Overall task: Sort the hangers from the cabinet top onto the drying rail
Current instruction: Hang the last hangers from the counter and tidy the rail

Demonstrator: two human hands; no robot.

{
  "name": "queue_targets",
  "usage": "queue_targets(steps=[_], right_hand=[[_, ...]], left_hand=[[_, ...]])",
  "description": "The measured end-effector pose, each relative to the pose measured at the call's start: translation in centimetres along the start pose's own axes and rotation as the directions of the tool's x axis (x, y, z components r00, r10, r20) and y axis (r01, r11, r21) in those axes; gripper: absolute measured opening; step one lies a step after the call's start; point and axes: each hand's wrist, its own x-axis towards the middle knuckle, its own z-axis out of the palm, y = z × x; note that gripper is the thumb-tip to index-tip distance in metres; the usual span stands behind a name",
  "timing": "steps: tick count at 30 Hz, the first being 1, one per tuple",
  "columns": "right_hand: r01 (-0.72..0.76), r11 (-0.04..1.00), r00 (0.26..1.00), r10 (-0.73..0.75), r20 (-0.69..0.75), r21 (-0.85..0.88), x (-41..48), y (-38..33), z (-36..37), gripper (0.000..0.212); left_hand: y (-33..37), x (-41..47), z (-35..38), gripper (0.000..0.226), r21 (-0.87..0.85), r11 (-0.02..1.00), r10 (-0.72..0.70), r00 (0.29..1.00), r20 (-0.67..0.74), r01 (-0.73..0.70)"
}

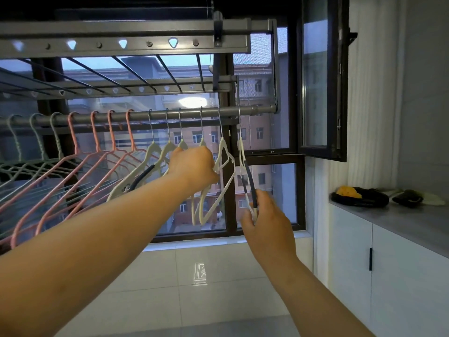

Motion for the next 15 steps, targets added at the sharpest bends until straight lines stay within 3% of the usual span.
queue_targets(steps=[3,5,7,9,12,15], right_hand=[[-0.005,1.000,1.000,0.005,-0.008,0.009,-0.1,0.1,-0.3,0.036],[-0.003,1.000,1.000,0.003,-0.012,0.023,-0.2,0.1,-0.6,0.039],[0.010,1.000,0.999,-0.009,-0.032,0.027,-0.4,0.2,-0.9,0.042],[0.024,0.999,0.997,-0.022,-0.069,0.026,-0.7,0.2,-1.2,0.045],[0.070,0.997,0.975,-0.066,-0.211,0.014,-1.7,-0.2,-1.5,0.046],[0.203,0.979,0.906,-0.195,-0.375,-0.020,-3.6,-1.4,-1.5,0.035]], left_hand=[[0.2,0.0,0.0,0.015,0.019,1.000,0.003,1.000,-0.017,-0.003],[0.3,-0.3,-0.3,0.030,-0.001,1.000,-0.005,0.999,-0.033,0.005],[0.2,-1.1,-0.9,0.044,-0.064,0.998,-0.025,0.998,-0.061,0.021],[-0.1,-2.5,-1.6,0.045,-0.167,0.986,-0.025,0.992,-0.122,0.005],[-0.5,-5.7,-2.7,0.037,-0.281,0.958,-0.008,0.976,-0.219,-0.055],[-1.4,-9.7,-3.1,0.032,-0.361,0.927,-0.018,0.952,-0.305,-0.099]])
